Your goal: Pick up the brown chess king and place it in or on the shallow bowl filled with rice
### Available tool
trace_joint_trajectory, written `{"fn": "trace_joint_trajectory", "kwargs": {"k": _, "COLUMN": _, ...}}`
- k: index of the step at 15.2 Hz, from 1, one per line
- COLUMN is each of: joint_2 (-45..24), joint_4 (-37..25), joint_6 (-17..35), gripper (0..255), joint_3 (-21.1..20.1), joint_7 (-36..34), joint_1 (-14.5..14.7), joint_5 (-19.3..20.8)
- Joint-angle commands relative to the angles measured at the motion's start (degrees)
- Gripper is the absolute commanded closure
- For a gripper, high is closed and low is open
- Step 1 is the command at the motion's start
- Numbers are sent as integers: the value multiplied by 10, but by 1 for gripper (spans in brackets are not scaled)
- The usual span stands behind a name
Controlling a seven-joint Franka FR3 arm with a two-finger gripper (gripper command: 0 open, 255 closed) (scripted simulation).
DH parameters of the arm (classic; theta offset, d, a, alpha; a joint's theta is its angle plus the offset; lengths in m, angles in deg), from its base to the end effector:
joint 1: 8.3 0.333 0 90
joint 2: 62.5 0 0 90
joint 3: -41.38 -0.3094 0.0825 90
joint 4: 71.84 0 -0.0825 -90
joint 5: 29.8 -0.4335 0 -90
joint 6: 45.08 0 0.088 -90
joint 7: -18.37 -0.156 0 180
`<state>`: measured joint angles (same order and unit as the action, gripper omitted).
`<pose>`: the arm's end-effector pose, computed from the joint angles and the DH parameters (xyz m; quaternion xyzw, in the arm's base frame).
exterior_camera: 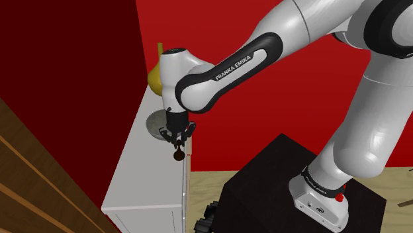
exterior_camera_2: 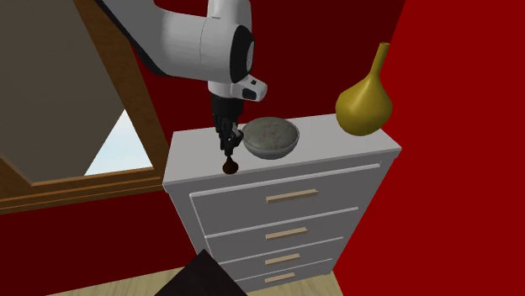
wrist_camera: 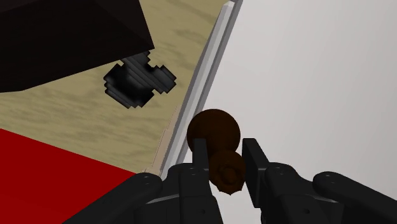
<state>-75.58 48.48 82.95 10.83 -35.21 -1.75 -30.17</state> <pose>0.4743 0.3651 0.2333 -0.9865 0.1489 0.0648 0.0202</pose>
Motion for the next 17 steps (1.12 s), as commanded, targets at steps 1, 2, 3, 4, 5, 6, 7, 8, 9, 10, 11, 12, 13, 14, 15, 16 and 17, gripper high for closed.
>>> {"fn": "trace_joint_trajectory", "kwargs": {"k": 1, "joint_2": 7, "joint_4": -3, "joint_6": -11, "gripper": 255, "joint_3": -1, "joint_7": 2, "joint_1": -2, "joint_5": -4}}
{"fn": "trace_joint_trajectory", "kwargs": {"k": 2, "joint_2": 12, "joint_4": -6, "joint_6": -17, "gripper": 255, "joint_3": -2, "joint_7": 4, "joint_1": -2, "joint_5": -7}}
{"fn": "trace_joint_trajectory", "kwargs": {"k": 3, "joint_2": 17, "joint_4": -8, "joint_6": -24, "gripper": 255, "joint_3": -3, "joint_7": 5, "joint_1": -3, "joint_5": -10}}
{"fn": "trace_joint_trajectory", "kwargs": {"k": 4, "joint_2": 22, "joint_4": -11, "joint_6": -32, "gripper": 255, "joint_3": -4, "joint_7": 6, "joint_1": -4, "joint_5": -13}}
{"fn": "trace_joint_trajectory", "kwargs": {"k": 5, "joint_2": 26, "joint_4": -14, "joint_6": -39, "gripper": 255, "joint_3": -5, "joint_7": 7, "joint_1": -5, "joint_5": -15}}
{"fn": "trace_joint_trajectory", "kwargs": {"k": 6, "joint_2": 31, "joint_4": -17, "joint_6": -46, "gripper": 255, "joint_3": -5, "joint_7": 9, "joint_1": -6, "joint_5": -18}}
{"fn": "trace_joint_trajectory", "kwargs": {"k": 7, "joint_2": 35, "joint_4": -21, "joint_6": -53, "gripper": 255, "joint_3": -6, "joint_7": 10, "joint_1": -7, "joint_5": -20}}
{"fn": "trace_joint_trajectory", "kwargs": {"k": 8, "joint_2": 40, "joint_4": -24, "joint_6": -60, "gripper": 255, "joint_3": -6, "joint_7": 11, "joint_1": -7, "joint_5": -23}}
{"fn": "trace_joint_trajectory", "kwargs": {"k": 9, "joint_2": 44, "joint_4": -27, "joint_6": -67, "gripper": 255, "joint_3": -7, "joint_7": 12, "joint_1": -8, "joint_5": -25}}
{"fn": "trace_joint_trajectory", "kwargs": {"k": 10, "joint_2": 48, "joint_4": -31, "joint_6": -74, "gripper": 255, "joint_3": -7, "joint_7": 13, "joint_1": -9, "joint_5": -27}}
{"fn": "trace_joint_trajectory", "kwargs": {"k": 11, "joint_2": 52, "joint_4": -35, "joint_6": -82, "gripper": 255, "joint_3": -7, "joint_7": 13, "joint_1": -9, "joint_5": -29}}
{"fn": "trace_joint_trajectory", "kwargs": {"k": 12, "joint_2": 56, "joint_4": -39, "joint_6": -89, "gripper": 255, "joint_3": -8, "joint_7": 14, "joint_1": -10, "joint_5": -31}}
{"fn": "trace_joint_trajectory", "kwargs": {"k": 13, "joint_2": 60, "joint_4": -43, "joint_6": -96, "gripper": 255, "joint_3": -8, "joint_7": 15, "joint_1": -10, "joint_5": -33}}
{"fn": "trace_joint_trajectory", "kwargs": {"k": 14, "joint_2": 63, "joint_4": -47, "joint_6": -103, "gripper": 255, "joint_3": -8, "joint_7": 16, "joint_1": -11, "joint_5": -35}}
{"fn": "trace_joint_trajectory", "kwargs": {"k": 15, "joint_2": 67, "joint_4": -51, "joint_6": -111, "gripper": 255, "joint_3": -8, "joint_7": 16, "joint_1": -11, "joint_5": -37}}
{"fn": "trace_joint_trajectory", "kwargs": {"k": 16, "joint_2": 70, "joint_4": -55, "joint_6": -118, "gripper": 255, "joint_3": -8, "joint_7": 17, "joint_1": -12, "joint_5": -38}}
{"fn": "trace_joint_trajectory", "kwargs": {"k": 17, "joint_2": 73, "joint_4": -60, "joint_6": -125, "gripper": 255, "joint_3": -8, "joint_7": 17, "joint_1": -12, "joint_5": -40}}
